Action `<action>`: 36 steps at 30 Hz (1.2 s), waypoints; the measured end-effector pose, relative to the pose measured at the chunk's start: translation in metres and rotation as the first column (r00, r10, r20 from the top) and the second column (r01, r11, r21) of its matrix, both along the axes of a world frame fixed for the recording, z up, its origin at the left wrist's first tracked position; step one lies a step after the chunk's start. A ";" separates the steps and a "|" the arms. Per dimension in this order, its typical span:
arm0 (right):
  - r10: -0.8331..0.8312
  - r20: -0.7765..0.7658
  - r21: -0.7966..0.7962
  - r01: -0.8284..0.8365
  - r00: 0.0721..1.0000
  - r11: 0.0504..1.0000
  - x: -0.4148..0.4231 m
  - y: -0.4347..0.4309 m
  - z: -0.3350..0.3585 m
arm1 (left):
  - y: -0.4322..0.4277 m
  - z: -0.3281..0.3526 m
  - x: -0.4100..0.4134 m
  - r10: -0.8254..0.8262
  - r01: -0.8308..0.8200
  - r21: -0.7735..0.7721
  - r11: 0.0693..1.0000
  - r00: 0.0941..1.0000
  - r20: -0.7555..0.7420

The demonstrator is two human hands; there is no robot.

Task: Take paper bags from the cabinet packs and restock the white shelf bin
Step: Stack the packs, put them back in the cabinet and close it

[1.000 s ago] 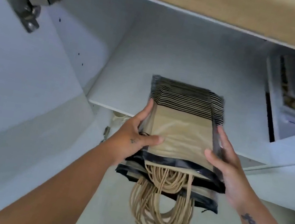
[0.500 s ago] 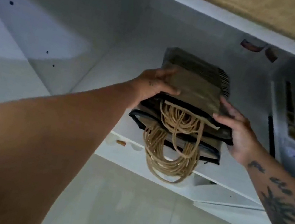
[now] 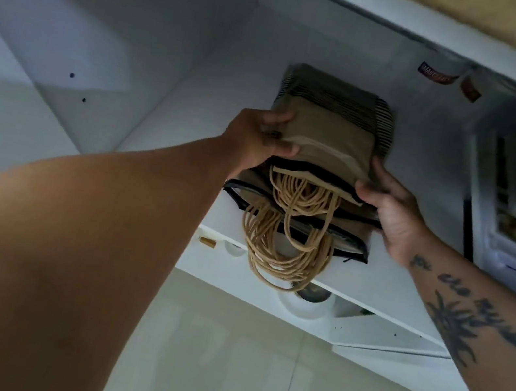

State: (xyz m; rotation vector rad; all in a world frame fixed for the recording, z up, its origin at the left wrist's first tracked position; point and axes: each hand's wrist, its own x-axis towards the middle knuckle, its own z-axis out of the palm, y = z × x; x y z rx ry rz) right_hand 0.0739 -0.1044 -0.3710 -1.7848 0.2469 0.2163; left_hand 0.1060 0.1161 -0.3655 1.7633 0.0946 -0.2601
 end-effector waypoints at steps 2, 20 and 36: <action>-0.025 0.004 -0.020 0.025 1.000 1.000 -0.012 0.004 0.005 | 0.003 0.003 -0.009 0.023 -0.025 0.054 0.998 0.999 0.035; 0.100 -0.252 -0.322 -0.180 0.963 0.930 -0.194 0.054 0.161 | 0.120 0.132 -0.218 -0.304 0.389 0.654 0.649 0.921 -0.245; 0.212 0.135 -0.762 -0.035 0.968 0.646 -0.211 0.062 0.289 | 0.291 0.243 -0.348 0.044 0.033 0.843 0.537 0.997 -0.067</action>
